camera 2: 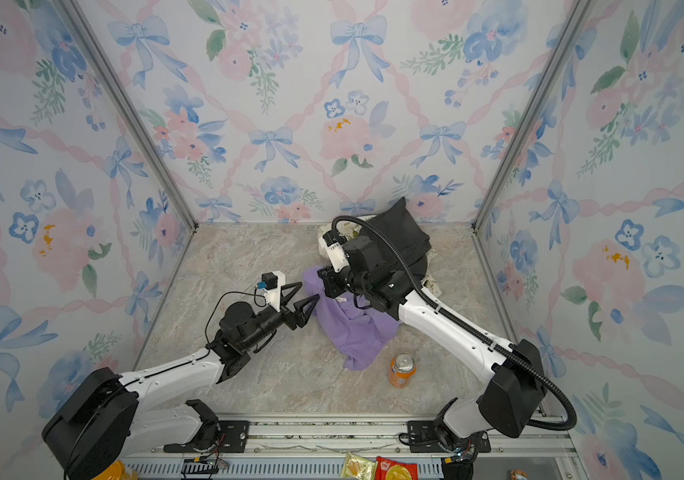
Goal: Pick out a specific cloth from the pile
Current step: 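Reach the left gripper to the T-shirt and grasp it while the right gripper holds, then carry the T-shirt away from the pile with the left gripper while the right releases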
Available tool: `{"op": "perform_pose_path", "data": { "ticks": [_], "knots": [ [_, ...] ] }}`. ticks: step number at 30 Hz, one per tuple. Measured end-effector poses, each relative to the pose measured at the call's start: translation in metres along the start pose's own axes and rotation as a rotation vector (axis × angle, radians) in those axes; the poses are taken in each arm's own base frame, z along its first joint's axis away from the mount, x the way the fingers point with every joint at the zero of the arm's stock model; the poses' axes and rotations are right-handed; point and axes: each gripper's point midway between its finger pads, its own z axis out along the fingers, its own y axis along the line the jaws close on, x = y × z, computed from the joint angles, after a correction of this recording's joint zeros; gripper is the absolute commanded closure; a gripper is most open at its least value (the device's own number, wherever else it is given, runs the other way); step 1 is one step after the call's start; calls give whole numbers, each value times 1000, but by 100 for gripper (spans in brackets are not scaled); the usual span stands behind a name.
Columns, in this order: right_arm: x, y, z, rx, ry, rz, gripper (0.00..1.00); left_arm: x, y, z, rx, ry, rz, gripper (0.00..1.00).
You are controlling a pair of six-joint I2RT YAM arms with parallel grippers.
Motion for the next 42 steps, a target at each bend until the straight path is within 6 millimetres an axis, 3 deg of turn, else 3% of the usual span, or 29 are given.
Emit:
{"op": "perform_pose_path", "data": {
  "ticks": [1, 6, 9, 12, 15, 17, 22, 27, 31, 32, 42],
  "knots": [
    [0, 2, 0, -5, 1, -1, 100, 1, 1, 5, 2, 5, -7, 33],
    [-1, 8, 1, -14, -6, -3, 100, 10, 2, 28, 19, 34, -47, 80],
    [-1, 4, 1, 9, -9, -3, 97, 12, 1, 30, 27, 39, -56, 100],
    [-2, 0, 1, 33, -14, -11, 92, 10, 1, 28, 18, 31, -56, 100],
    [-1, -4, 1, 56, -13, -33, 79, 5, 3, 21, -4, 11, -50, 100],
    [-2, -8, 0, 79, -17, -52, 60, -1, 5, 14, -23, -11, -43, 100],
    [-3, -18, -5, 141, -24, -97, 32, -18, 7, 3, -59, -66, -26, 100],
    [-1, -29, -21, 198, -38, -124, 16, -36, 11, -9, -115, -97, 7, 100],
    [5, -38, -39, 232, -54, -130, 9, -46, 18, -17, -180, -95, 42, 100],
    [7, -41, -44, 241, -60, -130, 0, -50, 20, -19, -195, -97, 50, 100],
    [28, -62, -68, 294, -93, -113, 3, -97, 36, -44, -357, -144, 139, 100]
  ]
}}
